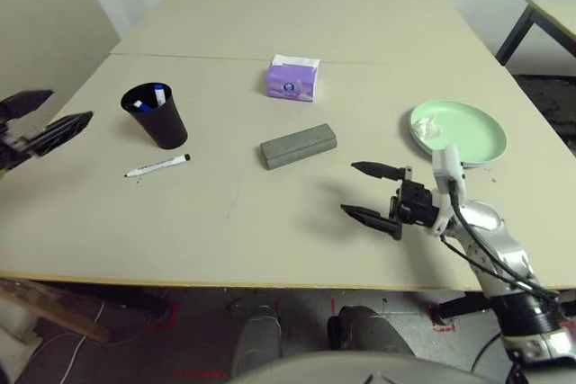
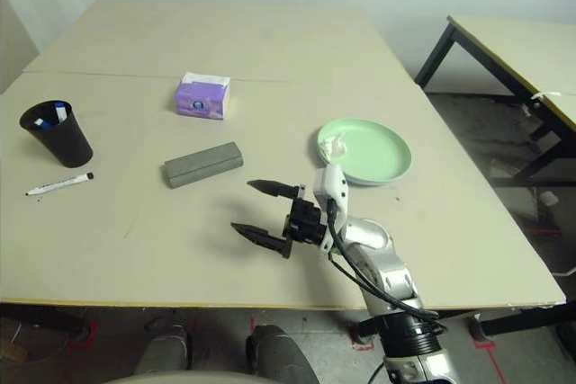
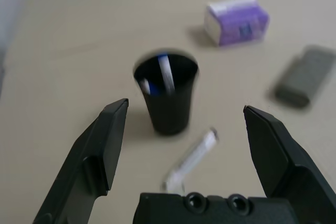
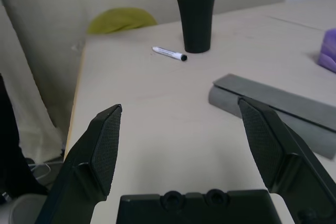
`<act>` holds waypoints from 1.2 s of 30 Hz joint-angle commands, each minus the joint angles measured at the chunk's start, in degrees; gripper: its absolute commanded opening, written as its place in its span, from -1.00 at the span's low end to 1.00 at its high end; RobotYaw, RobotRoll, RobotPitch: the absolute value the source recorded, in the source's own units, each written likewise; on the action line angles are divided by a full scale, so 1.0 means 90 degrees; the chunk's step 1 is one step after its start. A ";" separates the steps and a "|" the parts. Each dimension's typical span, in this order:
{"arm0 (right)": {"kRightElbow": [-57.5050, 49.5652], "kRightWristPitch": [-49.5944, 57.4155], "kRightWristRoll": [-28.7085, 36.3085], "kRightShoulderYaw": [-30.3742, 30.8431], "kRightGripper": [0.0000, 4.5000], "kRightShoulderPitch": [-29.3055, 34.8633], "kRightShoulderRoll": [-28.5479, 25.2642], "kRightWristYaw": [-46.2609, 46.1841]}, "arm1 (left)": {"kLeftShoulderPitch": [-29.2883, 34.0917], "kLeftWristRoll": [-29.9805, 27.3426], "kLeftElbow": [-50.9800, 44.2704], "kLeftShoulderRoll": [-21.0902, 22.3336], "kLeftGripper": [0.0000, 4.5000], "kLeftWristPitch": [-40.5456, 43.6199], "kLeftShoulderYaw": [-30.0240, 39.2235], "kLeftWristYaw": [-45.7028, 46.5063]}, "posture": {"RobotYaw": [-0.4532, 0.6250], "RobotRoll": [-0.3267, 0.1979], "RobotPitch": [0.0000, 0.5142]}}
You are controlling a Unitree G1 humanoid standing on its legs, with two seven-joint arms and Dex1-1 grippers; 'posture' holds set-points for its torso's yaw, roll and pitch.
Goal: Organize and tidy the items on the table.
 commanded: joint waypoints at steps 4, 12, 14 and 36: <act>-0.0089 0.0148 0.0047 0.0042 1.00 -0.0035 0.0114 -0.0078 | 0.0393 0.0892 0.0279 0.0281 0.98 -0.0754 -0.0200 -0.0225 | -0.04 0.25 -0.58; -0.0512 0.0443 0.0124 0.0007 1.00 0.0096 0.0163 -0.0362 | -0.1059 0.1742 0.1027 -0.0132 0.98 -0.1572 -0.1686 0.0470 | -0.10 0.25 -0.58; -0.0614 0.0469 0.0117 0.0010 1.00 0.0190 0.0149 -0.0423 | -0.1466 0.1903 0.1225 -0.0324 0.98 -0.1743 -0.2036 0.0560 | -0.13 0.25 -0.58; -0.1057 0.0654 0.0163 -0.0133 1.00 0.0457 -0.0144 -0.0701 | -0.2791 0.2457 0.2451 -0.1064 0.98 -0.1880 -0.3338 0.0385 | -0.21 0.25 -0.61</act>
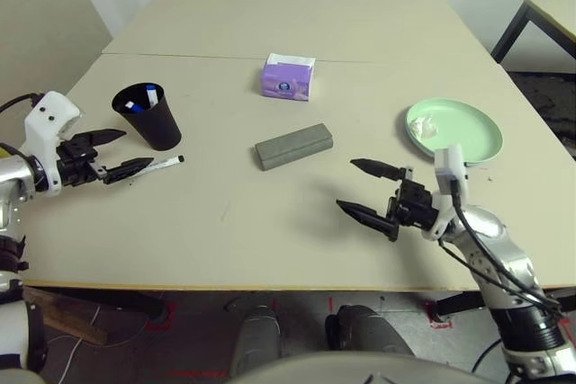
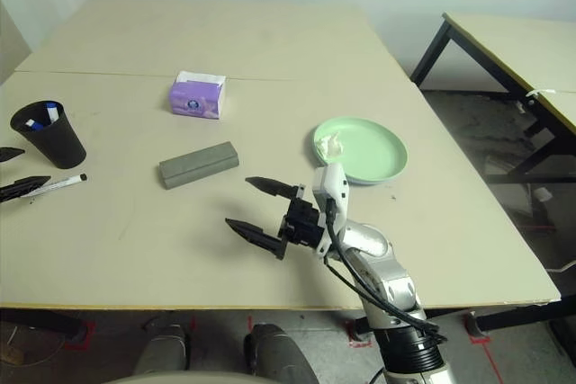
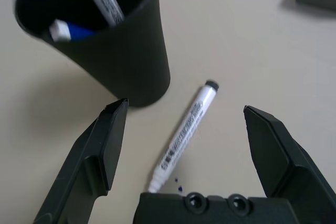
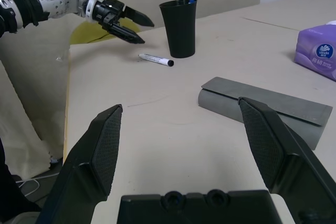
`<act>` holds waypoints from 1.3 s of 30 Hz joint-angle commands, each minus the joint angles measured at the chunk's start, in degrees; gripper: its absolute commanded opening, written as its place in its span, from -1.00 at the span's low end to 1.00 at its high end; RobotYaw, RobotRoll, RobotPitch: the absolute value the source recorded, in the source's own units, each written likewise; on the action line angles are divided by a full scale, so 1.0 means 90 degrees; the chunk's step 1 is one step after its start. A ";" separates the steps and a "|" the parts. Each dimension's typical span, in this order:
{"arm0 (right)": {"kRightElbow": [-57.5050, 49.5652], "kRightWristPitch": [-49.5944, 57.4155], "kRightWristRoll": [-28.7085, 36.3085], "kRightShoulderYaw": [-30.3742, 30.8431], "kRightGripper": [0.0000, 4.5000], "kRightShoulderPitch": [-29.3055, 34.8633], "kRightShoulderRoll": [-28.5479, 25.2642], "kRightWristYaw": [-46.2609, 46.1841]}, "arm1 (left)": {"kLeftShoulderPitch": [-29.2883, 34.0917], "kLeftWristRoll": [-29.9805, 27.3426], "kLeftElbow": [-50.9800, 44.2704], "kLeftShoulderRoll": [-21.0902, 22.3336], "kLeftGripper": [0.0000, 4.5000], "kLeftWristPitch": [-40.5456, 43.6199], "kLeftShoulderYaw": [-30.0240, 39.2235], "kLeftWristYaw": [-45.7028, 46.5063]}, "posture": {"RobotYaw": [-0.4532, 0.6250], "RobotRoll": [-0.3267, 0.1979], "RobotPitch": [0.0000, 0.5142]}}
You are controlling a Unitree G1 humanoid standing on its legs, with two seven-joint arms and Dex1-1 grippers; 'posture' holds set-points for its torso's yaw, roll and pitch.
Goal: Organize and tidy the items on the table.
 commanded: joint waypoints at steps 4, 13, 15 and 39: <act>-0.0026 0.0067 0.0045 -0.0043 1.00 -0.0018 -0.0095 0.0034 | -0.0236 0.0231 0.0050 0.0024 0.98 0.0502 -0.0253 0.0038 | -0.21 0.25 -0.62; -0.0167 0.0087 0.0031 -0.0027 1.00 0.0062 -0.0106 -0.0014 | -0.0565 0.0574 0.0110 -0.0138 0.98 0.0901 -0.0760 0.0116 | -0.25 0.25 -0.63; -0.0210 0.0097 0.0026 -0.0022 1.00 0.0093 -0.0103 -0.0039 | -0.0662 0.0662 0.0168 -0.0180 0.98 0.0963 -0.0875 0.0124 | -0.25 0.25 -0.63; -0.0323 0.0058 -0.0037 0.0003 1.00 0.0103 -0.0031 -0.0282 | -0.1741 0.1492 0.1295 -0.0463 0.98 0.1178 -0.1727 -0.0110 | -0.31 0.25 -0.65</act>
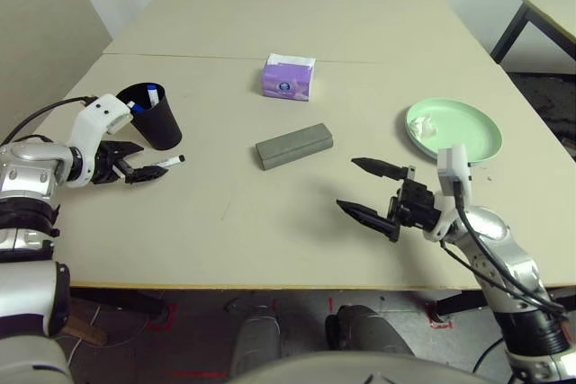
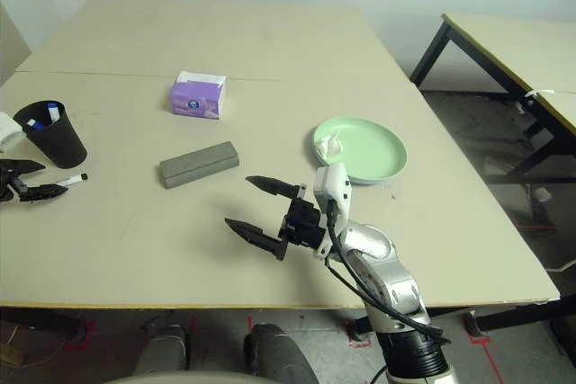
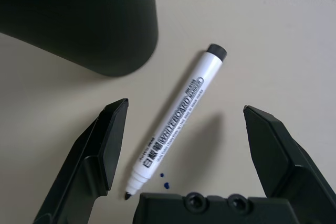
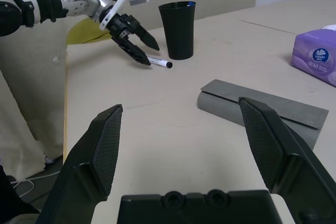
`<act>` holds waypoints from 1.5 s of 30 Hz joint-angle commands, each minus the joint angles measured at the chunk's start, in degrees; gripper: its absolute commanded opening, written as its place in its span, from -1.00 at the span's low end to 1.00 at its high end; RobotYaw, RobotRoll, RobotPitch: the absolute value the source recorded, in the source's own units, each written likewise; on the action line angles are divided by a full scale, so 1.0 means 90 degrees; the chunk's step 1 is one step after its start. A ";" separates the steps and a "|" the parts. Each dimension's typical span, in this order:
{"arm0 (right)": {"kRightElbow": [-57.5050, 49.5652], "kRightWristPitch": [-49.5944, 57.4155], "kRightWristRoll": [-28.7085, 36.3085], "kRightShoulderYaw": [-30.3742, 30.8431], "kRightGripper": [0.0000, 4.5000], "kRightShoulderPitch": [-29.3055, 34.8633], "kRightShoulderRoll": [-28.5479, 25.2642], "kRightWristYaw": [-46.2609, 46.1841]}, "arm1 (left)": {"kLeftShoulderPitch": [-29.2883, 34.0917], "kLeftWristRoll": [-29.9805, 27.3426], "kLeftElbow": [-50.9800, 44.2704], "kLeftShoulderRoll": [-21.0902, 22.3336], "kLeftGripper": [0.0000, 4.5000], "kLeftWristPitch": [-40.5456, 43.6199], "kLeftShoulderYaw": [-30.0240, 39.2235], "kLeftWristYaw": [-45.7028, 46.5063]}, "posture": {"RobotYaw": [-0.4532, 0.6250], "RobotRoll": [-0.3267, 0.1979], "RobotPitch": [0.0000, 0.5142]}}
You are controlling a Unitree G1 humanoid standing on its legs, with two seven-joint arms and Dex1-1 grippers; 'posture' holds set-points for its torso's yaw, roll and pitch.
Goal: Organize and tidy the items on the table.
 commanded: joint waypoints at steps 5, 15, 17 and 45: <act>-0.0068 -0.0081 -0.0083 0.0005 1.00 0.0029 -0.0034 -0.0010 | -0.0244 0.0247 0.0260 -0.0140 0.98 -0.0065 -0.0188 -0.0027 | -0.31 0.25 -0.65; -0.0105 -0.0074 -0.0079 0.0008 1.00 -0.0022 -0.0026 -0.0043 | -0.0412 0.0488 0.0698 -0.0166 0.98 -0.0097 -0.0287 0.0128 | -0.32 0.25 -0.66; -0.0114 -0.0073 -0.0080 0.0004 1.00 -0.0028 -0.0029 -0.0054 | -0.0431 0.0531 0.0775 -0.0176 0.98 -0.0076 -0.0299 0.0141 | -0.33 0.25 -0.67; -0.0321 -0.0019 -0.0093 0.0137 1.00 0.0046 -0.0005 -0.0235 | -0.0587 0.0553 0.1195 -0.0611 0.34 -0.0411 -0.0306 0.0422 | -0.36 0.25 -0.68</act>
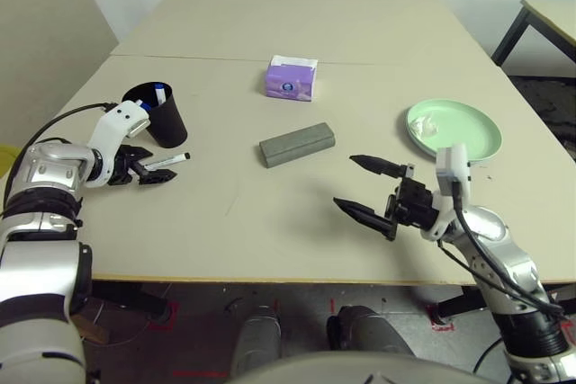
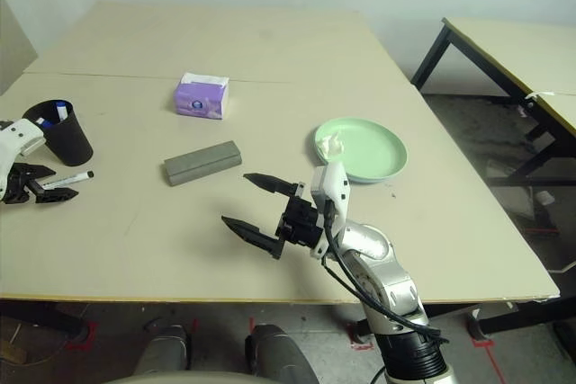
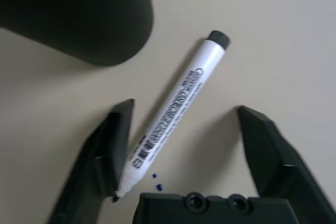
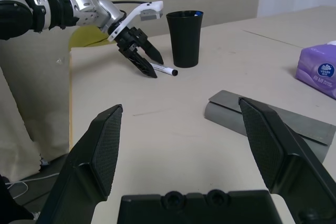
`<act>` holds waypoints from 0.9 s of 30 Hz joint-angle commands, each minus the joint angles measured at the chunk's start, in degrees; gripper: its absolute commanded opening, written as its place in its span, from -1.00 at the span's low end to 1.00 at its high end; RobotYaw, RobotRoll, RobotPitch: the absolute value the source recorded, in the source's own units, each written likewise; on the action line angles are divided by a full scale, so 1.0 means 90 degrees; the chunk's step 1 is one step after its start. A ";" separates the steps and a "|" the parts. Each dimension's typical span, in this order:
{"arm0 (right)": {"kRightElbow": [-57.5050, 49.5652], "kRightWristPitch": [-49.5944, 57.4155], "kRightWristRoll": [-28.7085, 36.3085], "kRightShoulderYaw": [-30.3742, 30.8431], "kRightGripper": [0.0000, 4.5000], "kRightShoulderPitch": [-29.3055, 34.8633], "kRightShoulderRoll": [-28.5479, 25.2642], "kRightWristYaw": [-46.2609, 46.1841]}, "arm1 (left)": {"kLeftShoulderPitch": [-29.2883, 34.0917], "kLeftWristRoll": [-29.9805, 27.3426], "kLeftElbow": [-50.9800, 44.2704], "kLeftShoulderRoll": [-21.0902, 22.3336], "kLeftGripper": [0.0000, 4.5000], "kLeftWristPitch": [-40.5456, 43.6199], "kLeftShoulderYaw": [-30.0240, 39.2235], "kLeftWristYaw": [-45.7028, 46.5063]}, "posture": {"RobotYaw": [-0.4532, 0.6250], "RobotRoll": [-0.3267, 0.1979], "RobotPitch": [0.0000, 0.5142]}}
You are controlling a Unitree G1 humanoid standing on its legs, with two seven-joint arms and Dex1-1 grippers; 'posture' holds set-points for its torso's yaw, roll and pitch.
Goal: Organize and tidy the items on the table.
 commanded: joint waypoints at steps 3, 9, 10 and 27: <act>-0.0156 0.0050 -0.0016 0.0021 1.00 0.0004 0.0003 -0.0088 | 0.0035 0.0028 0.0063 -0.0090 -0.08 0.0036 0.0005 0.0000 | -0.35 0.25 -0.69; -0.0168 0.0056 0.0032 -0.0054 1.00 -0.0178 -0.0001 -0.0142 | -0.0030 -0.0153 -0.0056 -0.0047 -0.86 0.0066 0.0175 -0.0004 | -0.34 0.25 -0.74; -0.0166 0.0067 0.0041 -0.0062 1.00 -0.0213 -0.0004 -0.0150 | -0.0044 -0.0165 -0.0076 -0.0036 -0.87 0.0099 0.0194 -0.0030 | -0.33 0.25 -0.75; 0.0192 -0.0095 -0.0033 -0.0031 1.00 -0.0073 0.0041 -0.0046 | 0.1638 -0.0911 -0.2310 0.0534 -0.87 -0.0160 0.0448 -0.1611 | -0.27 0.25 -0.77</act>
